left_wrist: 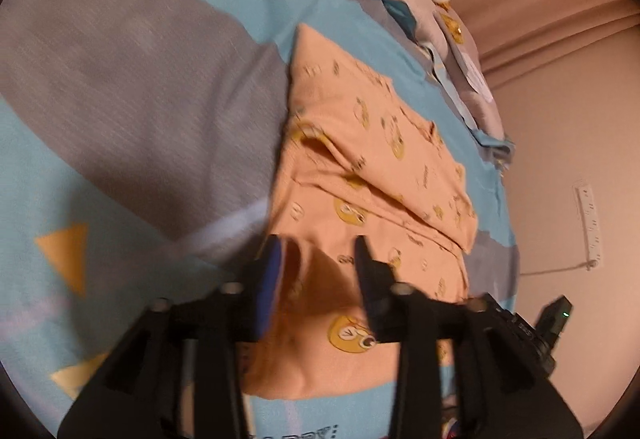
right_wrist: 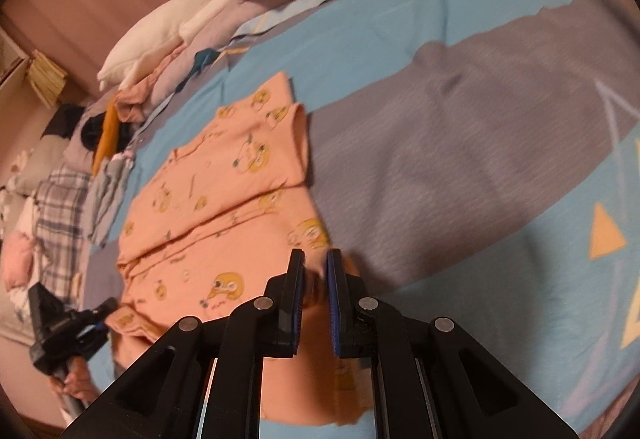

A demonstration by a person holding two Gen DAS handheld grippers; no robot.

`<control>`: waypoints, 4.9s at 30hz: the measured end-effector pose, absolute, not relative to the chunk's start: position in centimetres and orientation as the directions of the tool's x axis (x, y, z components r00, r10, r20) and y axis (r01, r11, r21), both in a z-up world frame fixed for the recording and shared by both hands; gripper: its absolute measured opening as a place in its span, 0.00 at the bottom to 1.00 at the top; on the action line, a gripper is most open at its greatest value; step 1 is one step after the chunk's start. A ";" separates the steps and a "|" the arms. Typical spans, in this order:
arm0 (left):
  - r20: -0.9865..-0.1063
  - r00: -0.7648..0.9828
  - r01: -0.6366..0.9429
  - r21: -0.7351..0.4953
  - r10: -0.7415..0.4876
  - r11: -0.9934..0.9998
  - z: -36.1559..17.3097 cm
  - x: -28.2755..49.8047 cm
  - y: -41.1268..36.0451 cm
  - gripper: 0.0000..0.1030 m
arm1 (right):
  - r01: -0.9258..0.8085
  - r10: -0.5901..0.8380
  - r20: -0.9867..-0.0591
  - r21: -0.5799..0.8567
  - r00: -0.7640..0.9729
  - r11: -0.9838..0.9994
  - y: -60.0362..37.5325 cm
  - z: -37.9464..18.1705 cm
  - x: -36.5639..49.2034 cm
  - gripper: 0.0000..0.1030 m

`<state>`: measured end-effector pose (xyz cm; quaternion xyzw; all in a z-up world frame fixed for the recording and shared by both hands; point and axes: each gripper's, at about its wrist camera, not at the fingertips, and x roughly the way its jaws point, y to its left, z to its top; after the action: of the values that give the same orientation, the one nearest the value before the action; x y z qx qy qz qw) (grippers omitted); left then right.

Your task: Fold small clothes

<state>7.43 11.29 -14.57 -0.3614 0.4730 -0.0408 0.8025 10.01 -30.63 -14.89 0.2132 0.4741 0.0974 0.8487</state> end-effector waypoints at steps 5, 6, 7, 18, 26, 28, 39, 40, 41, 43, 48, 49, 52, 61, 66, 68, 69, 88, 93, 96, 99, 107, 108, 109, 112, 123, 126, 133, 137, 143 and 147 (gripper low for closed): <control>-0.727 0.581 -0.247 -0.587 -0.367 0.771 -12.4 5.9 11.8 0.40 | -0.002 0.340 -0.771 0.402 0.539 0.916 -30.7 -13.6 8.9 0.17; -0.728 0.585 -0.239 -0.575 -0.357 0.782 -12.0 5.5 11.7 0.40 | -0.016 0.336 -0.770 0.390 0.542 0.921 -30.6 -13.2 8.5 0.23; -0.730 0.586 -0.229 -0.565 -0.351 0.793 -11.7 5.1 11.5 0.40 | -0.035 0.333 -0.769 0.376 0.545 0.926 -30.4 -12.9 8.1 0.25; -0.779 0.473 -0.093 -0.509 -0.411 0.856 -13.1 3.8 5.9 0.18 | -0.158 0.341 -0.818 0.302 0.464 0.940 -26.8 -14.5 7.1 0.27; -0.834 0.437 -0.051 -0.396 -0.336 0.917 -16.0 7.4 3.7 0.18 | -0.147 0.311 -0.832 0.275 0.459 0.950 -25.8 -16.0 8.9 0.27; -0.823 0.467 -0.053 -0.392 -0.324 0.919 -16.0 8.1 4.0 0.18 | -0.135 0.308 -0.831 0.278 0.463 0.951 -25.9 -16.2 9.4 0.27; -0.793 0.550 -0.135 -0.394 -0.262 0.909 -14.4 10.7 6.7 0.26 | -0.101 0.256 -0.824 0.238 0.506 0.966 -26.5 -15.3 10.5 0.27; -0.789 0.559 -0.139 -0.391 -0.254 0.910 -14.0 10.4 7.1 0.31 | -0.095 0.257 -0.820 0.243 0.512 0.965 -26.9 -15.1 10.4 0.27; -0.786 0.565 -0.142 -0.393 -0.251 0.908 -13.8 10.2 7.5 0.34 | -0.089 0.257 -0.817 0.247 0.516 0.965 -27.2 -14.9 10.4 0.27; -0.775 0.577 -0.143 -0.405 -0.256 0.903 -13.3 9.8 8.3 0.41 | -0.073 0.248 -0.817 0.247 0.520 0.966 -28.0 -14.9 10.4 0.27; -0.784 0.564 -0.134 -0.398 -0.260 0.908 -13.7 9.7 8.7 0.43 | -0.049 0.240 -0.826 0.251 0.510 0.967 -28.8 -15.3 10.9 0.46; -0.782 0.563 -0.122 -0.398 -0.267 0.909 -13.8 9.8 8.4 0.43 | -0.052 0.250 -0.826 0.259 0.505 0.964 -28.7 -15.4 10.9 0.46; -0.776 0.555 -0.080 -0.407 -0.299 0.910 -14.0 10.3 7.7 0.43 | -0.071 0.274 -0.825 0.276 0.494 0.959 -28.3 -15.6 11.2 0.46; -0.803 0.502 -0.030 -0.387 -0.321 0.922 -16.0 11.8 6.3 0.41 | -0.095 0.268 -0.832 0.255 0.485 0.962 -27.3 -16.3 11.9 0.45; -0.814 0.492 -0.019 -0.364 -0.309 0.931 -16.3 11.8 6.1 0.11 | -0.107 0.288 -0.826 0.271 0.485 0.957 -27.3 -16.4 11.8 0.27; -0.817 0.499 -0.019 -0.344 -0.290 0.939 -16.2 11.6 6.0 0.07 | -0.110 0.291 -0.823 0.273 0.488 0.956 -27.2 -16.4 11.6 0.20; -0.810 0.511 -0.024 -0.349 -0.289 0.937 -16.0 11.4 6.1 0.06 | -0.109 0.287 -0.823 0.269 0.491 0.957 -27.2 -16.3 11.5 0.14; -0.651 0.706 -0.106 -0.486 -0.279 0.867 -9.3 5.3 8.3 0.04 | -0.093 0.323 -0.713 0.342 0.623 0.935 -29.4 -11.5 8.0 0.04; -0.600 0.750 -0.089 -0.510 -0.280 0.855 -7.3 4.2 8.5 0.04 | -0.129 0.344 -0.663 0.351 0.665 0.927 -28.9 -9.3 7.8 0.04; -0.574 0.770 -0.078 -0.520 -0.280 0.850 -6.4 4.1 8.8 0.04 | -0.152 0.345 -0.638 0.338 0.688 0.929 -28.5 -8.1 7.9 0.04; -0.555 0.786 -0.076 -0.524 -0.272 0.848 -5.7 4.3 9.1 0.04 | -0.173 0.344 -0.617 0.320 0.708 0.931 -28.1 -7.0 8.2 0.04; -0.512 0.820 -0.071 -0.535 -0.256 0.842 -4.3 5.5 10.1 0.04 | -0.209 0.341 -0.567 0.285 0.750 0.935 -27.1 -4.5 9.4 0.04; -0.510 0.820 -0.070 -0.538 -0.259 0.840 -4.2 5.7 10.2 0.04 | -0.211 0.340 -0.565 0.283 0.752 0.936 -27.0 -4.3 9.6 0.04; -0.508 0.822 -0.073 -0.540 -0.256 0.839 -4.1 6.0 10.3 0.04 | -0.211 0.339 -0.563 0.282 0.754 0.936 -27.0 -4.2 9.8 0.04; -0.506 0.827 -0.075 -0.530 -0.244 0.845 -3.9 6.7 10.6 0.04 | -0.214 0.332 -0.556 0.268 0.762 0.939 -26.5 -3.7 10.7 0.04; -0.521 0.823 -0.091 -0.512 -0.225 0.854 -3.3 11.5 11.4 0.04 | -0.219 0.325 -0.551 0.250 0.769 0.943 -25.5 -2.7 14.9 0.04; -0.524 0.821 -0.086 -0.506 -0.226 0.858 -3.2 13.2 11.6 0.04 | -0.209 0.317 -0.561 0.250 0.765 0.946 -25.2 -2.8 16.6 0.04; -0.578 0.788 -0.121 -0.480 -0.210 0.869 -4.9 17.6 12.0 0.04 | -0.187 0.309 -0.605 0.257 0.734 0.948 -24.7 -4.2 20.4 0.04; -0.610 0.767 -0.140 -0.464 -0.200 0.875 -6.3 19.7 12.3 0.04 | -0.163 0.286 -0.653 0.244 0.701 0.956 -24.1 -5.9 23.2 0.04; -0.684 0.706 -0.192 -0.435 -0.184 0.880 -9.6 23.1 12.9 0.04 | -0.124 0.258 -0.728 0.233 0.635 0.964 -23.5 -9.4 26.7 0.04; -0.728 0.665 -0.216 -0.398 -0.164 0.892 -11.6 24.7 12.8 0.05 | -0.099 0.224 -0.768 0.207 0.599 0.973 -23.2 -11.6 28.3 0.04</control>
<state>24.67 12.80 -11.58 -0.2324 0.4089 0.0149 0.8824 28.29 -23.19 -11.57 0.0712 0.4383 0.0908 0.8914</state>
